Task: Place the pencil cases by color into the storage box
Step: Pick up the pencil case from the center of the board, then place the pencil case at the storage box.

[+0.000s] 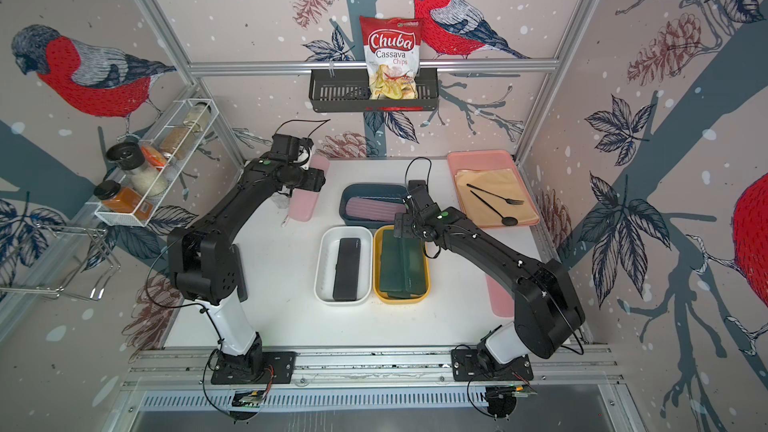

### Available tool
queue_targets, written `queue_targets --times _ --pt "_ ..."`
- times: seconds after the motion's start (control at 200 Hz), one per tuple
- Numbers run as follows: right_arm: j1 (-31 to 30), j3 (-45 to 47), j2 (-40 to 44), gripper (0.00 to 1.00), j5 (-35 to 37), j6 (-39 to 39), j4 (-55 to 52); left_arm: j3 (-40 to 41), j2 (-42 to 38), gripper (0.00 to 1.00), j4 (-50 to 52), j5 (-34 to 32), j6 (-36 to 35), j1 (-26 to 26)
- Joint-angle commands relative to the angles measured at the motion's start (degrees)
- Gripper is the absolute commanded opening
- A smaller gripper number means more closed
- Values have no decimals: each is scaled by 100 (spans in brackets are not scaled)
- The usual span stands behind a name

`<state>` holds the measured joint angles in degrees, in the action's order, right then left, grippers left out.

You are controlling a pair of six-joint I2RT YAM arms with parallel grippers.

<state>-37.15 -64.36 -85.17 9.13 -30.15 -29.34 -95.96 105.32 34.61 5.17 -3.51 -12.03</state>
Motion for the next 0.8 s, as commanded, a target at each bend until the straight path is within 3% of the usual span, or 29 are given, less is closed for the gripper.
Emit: queue_targets --times 0.0,0.11,0.44,0.795 --pt "71 71 118 96 -48 -148 227 -98 -9 70 -511 836 -597 -14" --pt "181 198 276 96 -70 -257 348 -27 -43 70 -809 1293 -1033 -108" --pt "474 519 638 96 -108 -392 473 238 -10 70 -1740 1630 -2314 -616" --pt "690 834 954 96 -111 -391 457 -693 973 70 -1185 1883 -3180 -1047"
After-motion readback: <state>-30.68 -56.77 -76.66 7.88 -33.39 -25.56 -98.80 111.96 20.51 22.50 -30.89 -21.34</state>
